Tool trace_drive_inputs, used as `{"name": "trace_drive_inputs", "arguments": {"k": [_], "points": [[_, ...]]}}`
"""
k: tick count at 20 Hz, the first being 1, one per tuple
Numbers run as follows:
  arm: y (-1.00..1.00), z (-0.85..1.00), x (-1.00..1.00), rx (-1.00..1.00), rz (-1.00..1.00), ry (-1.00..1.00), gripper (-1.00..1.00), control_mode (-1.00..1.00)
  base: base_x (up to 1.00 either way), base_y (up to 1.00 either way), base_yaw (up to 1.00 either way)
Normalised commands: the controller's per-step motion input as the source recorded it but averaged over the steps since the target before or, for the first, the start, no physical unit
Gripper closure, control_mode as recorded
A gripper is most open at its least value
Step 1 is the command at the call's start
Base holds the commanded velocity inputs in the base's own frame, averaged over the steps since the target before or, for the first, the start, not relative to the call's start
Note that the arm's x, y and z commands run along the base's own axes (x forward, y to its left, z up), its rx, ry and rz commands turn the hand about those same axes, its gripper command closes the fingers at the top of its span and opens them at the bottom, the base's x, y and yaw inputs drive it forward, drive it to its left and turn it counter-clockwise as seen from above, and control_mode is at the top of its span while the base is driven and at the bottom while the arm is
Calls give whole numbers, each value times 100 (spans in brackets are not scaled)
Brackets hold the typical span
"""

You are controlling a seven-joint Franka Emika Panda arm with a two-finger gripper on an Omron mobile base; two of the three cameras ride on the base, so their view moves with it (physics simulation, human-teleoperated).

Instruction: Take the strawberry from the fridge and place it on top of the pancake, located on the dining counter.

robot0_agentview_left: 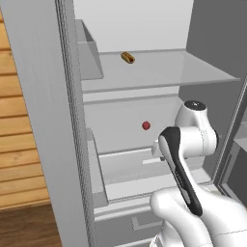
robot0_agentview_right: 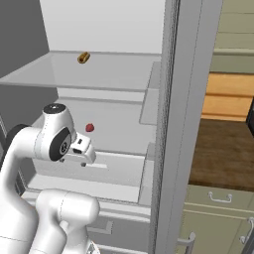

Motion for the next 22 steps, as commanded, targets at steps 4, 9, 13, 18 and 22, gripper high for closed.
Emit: {"name": "trace_drive_inputs", "arguments": {"k": [4,9,13,18,22], "points": [[0,0,0,0,0,0,-100,100,0,0,1],[0,4,26,0,0,-16,-100,-100,0,0,0],[9,17,44,0,0,-41,-100,-100,0,0,0],[1,13,43,0,0,-37,-100,-100,0,0,0],[29,3,74,-1,-7,-1,-100,-100,0,0,0]]}}
